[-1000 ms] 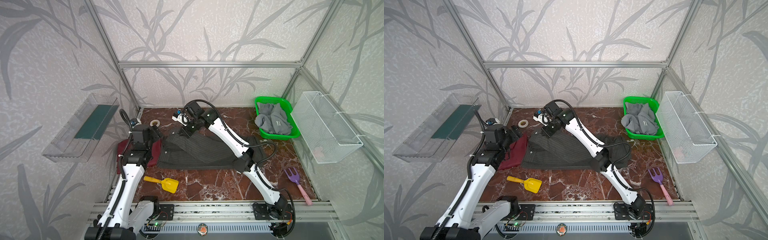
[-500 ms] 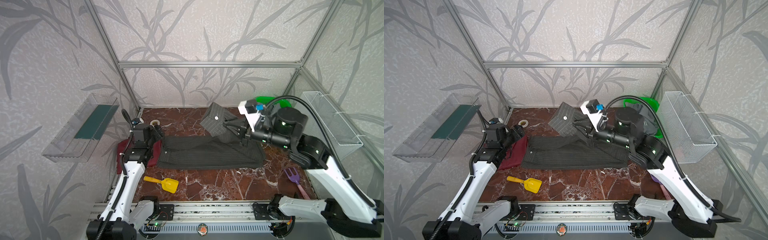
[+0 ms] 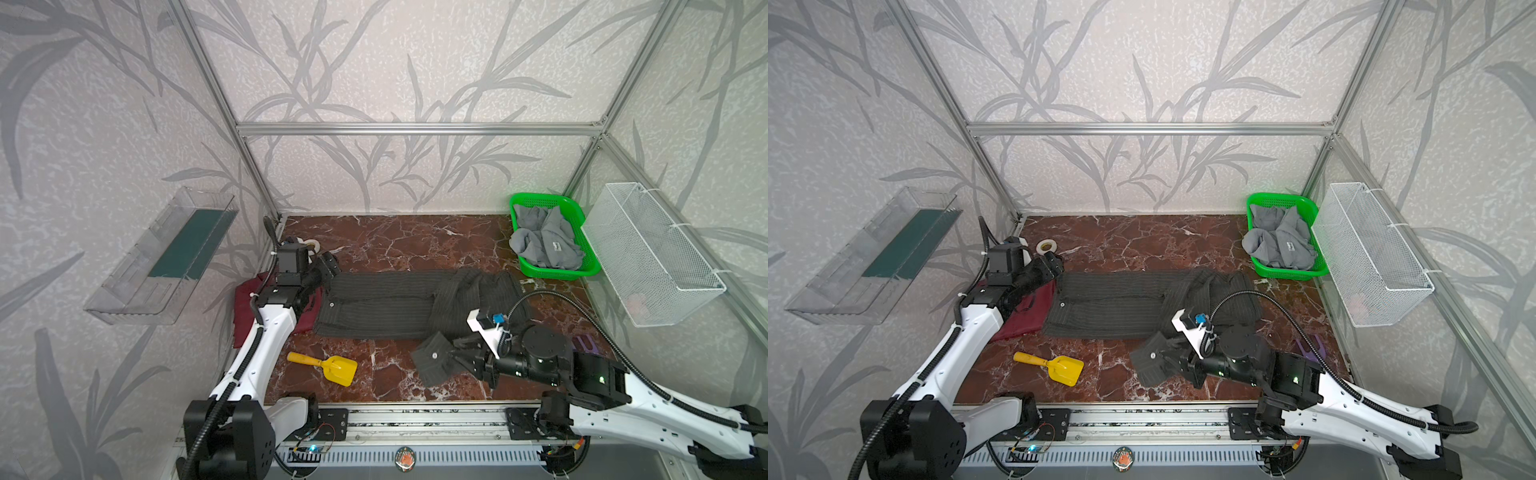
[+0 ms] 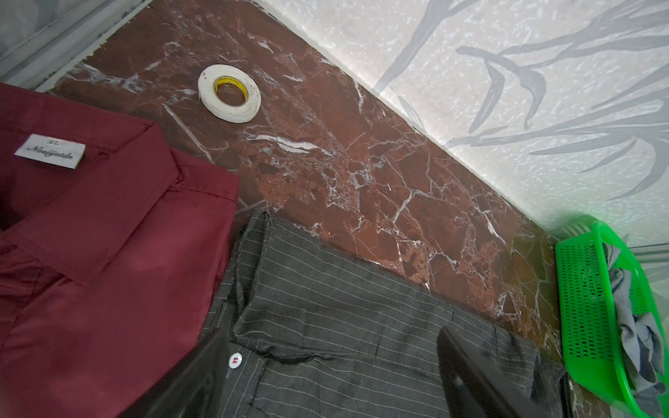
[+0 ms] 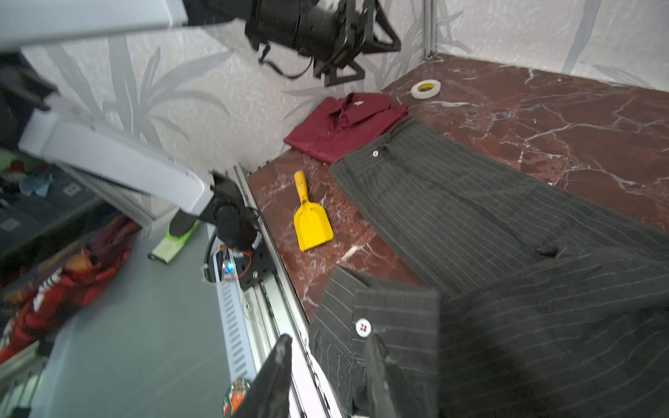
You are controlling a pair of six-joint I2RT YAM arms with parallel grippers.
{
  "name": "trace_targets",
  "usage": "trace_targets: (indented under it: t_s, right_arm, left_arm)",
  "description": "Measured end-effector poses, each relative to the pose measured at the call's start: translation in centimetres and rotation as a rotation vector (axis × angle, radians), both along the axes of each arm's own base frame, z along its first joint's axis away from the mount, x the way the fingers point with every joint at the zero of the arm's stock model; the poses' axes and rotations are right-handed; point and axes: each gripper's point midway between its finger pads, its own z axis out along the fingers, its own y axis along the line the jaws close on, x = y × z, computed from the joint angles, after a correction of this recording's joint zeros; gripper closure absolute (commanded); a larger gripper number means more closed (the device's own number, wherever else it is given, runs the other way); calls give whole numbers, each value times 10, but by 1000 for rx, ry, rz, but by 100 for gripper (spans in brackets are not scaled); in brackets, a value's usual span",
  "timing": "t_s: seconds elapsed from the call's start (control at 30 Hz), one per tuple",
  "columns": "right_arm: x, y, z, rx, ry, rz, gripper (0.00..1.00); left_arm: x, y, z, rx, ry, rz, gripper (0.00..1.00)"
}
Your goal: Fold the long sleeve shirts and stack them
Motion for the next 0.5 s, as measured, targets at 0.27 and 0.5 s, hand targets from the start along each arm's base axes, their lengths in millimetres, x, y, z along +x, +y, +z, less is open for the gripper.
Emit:
trace_targets:
  t_s: [0.27, 0.5]
  right_arm:
    - [20, -28, -15, -54, -33, -235, 50]
    - [91, -50, -35, -228, 77, -579, 55]
  left_arm:
    - [7, -31, -7, -81, 11, -107, 10]
    - [9, -92, -31, -119, 86, -268, 10]
